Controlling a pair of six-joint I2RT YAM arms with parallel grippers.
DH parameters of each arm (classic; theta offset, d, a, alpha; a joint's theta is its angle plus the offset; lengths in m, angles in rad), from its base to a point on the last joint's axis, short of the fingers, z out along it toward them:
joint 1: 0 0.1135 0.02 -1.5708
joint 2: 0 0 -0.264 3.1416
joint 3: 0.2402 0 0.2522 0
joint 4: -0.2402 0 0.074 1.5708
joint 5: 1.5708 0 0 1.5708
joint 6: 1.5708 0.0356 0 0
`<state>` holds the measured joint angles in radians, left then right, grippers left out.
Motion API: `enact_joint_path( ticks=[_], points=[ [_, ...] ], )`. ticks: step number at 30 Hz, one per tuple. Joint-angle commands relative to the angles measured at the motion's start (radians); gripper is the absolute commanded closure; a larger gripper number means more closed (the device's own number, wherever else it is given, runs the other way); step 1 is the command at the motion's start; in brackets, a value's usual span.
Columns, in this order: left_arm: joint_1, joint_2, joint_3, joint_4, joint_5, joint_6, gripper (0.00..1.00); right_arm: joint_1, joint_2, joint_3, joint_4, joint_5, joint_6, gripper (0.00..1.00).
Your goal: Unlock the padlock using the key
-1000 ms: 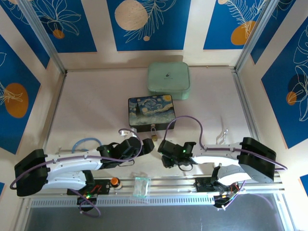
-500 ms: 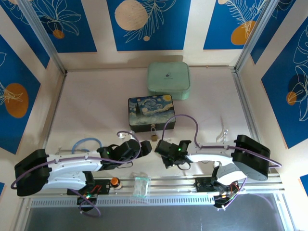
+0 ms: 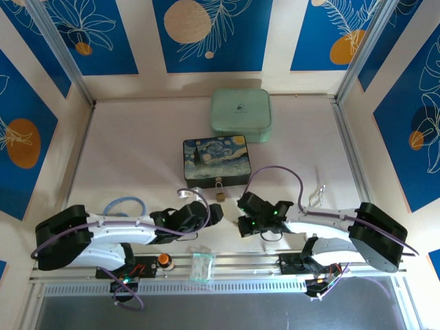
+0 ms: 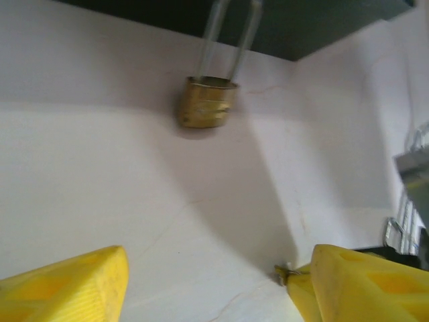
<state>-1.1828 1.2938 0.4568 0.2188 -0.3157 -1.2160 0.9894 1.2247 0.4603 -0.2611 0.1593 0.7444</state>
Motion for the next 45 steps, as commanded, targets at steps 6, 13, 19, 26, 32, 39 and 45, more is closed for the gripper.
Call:
enact_joint_path(
  ticks=[6,13,19,26,32,39,45],
  points=[
    [-0.025,0.075,0.024,0.191,0.005,0.058,0.44,-0.03,-0.104,-0.047,0.193,-0.157,0.034,0.98],
    [-0.025,0.129,0.01,0.251,0.004,-0.011,0.58,-0.062,-0.181,-0.071,0.194,-0.184,0.046,0.98],
    [-0.026,0.155,0.044,0.256,0.033,0.011,0.57,-0.075,-0.185,-0.079,0.201,-0.2,0.044,0.99],
    [-0.028,0.119,0.015,0.284,-0.006,-0.019,0.58,-0.084,-0.172,-0.082,0.209,-0.21,0.047,0.99],
    [-0.028,0.043,-0.003,0.251,-0.058,-0.033,0.54,-0.087,-0.172,-0.088,0.216,-0.22,0.047,0.99],
    [-0.028,0.11,0.025,0.276,0.021,-0.043,0.58,-0.087,-0.18,-0.093,0.254,-0.248,0.038,0.99],
    [-0.029,0.189,0.019,0.386,0.06,-0.053,0.66,-0.112,-0.184,-0.102,0.267,-0.268,0.051,0.99]
  ],
)
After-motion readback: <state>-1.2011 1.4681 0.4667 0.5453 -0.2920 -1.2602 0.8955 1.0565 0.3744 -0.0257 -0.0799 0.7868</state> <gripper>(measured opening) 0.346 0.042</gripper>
